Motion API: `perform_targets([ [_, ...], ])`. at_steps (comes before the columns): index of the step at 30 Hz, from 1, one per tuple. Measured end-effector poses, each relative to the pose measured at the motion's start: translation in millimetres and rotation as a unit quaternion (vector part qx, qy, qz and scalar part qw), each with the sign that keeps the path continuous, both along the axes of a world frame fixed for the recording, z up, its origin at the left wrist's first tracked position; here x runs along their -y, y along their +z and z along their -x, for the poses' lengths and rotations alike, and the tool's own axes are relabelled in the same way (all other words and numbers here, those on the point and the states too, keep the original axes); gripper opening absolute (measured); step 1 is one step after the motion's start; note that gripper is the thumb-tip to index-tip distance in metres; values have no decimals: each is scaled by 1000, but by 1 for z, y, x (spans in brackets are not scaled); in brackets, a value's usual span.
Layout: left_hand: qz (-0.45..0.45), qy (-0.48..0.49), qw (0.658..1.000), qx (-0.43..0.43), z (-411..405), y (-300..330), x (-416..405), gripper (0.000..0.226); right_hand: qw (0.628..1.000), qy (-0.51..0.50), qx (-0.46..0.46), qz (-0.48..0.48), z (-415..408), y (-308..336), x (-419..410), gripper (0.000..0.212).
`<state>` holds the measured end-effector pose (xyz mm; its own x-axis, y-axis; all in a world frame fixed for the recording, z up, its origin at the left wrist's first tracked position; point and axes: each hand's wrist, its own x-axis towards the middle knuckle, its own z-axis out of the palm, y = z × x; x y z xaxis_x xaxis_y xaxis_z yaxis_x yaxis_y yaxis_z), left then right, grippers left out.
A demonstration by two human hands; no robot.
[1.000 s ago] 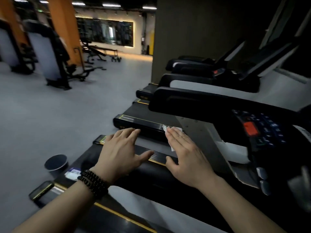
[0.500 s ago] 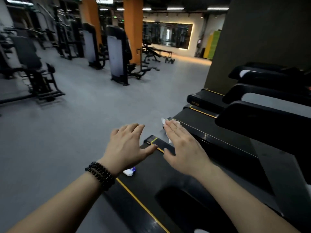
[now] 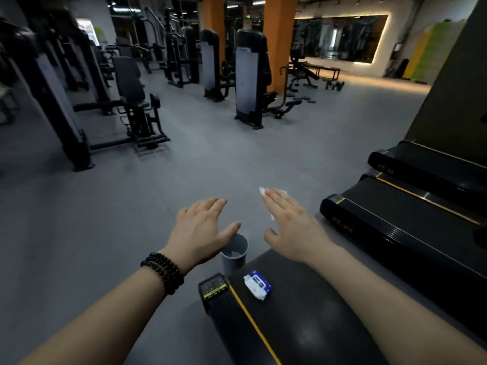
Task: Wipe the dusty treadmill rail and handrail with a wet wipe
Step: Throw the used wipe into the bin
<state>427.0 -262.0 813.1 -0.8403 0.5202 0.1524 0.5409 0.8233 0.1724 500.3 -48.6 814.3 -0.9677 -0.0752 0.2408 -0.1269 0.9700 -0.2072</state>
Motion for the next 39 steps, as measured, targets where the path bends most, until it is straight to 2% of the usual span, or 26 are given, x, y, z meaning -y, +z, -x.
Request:
perform_targets([
  [7, 22, 24, 999, 26, 134, -6, -11, 101, 999, 14, 47, 9, 137, -23, -16, 78],
  [13, 24, 12, 998, 57, 252, -26, -19, 91, 997, 2, 78, 8, 248, -40, -19, 77],
  [18, 29, -37, 996, 72, 366, -57, -28, 89, 995, -49, 88, 16, 338, -68, -12, 76],
  [22, 35, -104, 991, 73, 467, -79, -36, 75, 988, -119, 82, 58, 412, -92, 5, 68],
  [27, 54, -181, 977, 103, 568, -103, -44, 71, 961, -250, 41, 108, 492, -133, 19, 39],
  [30, 62, -200, 968, 140, 615, -134, -46, 67, 933, -324, 100, 124, 529, -171, 20, 34],
  [34, 99, -179, 961, 187, 669, -191, -32, 64, 890, -391, 193, 130, 557, -226, 22, 34],
  [39, 115, -160, 960, 197, 707, -220, -15, 62, 875, -407, 227, 131, 575, -253, 24, 29],
])
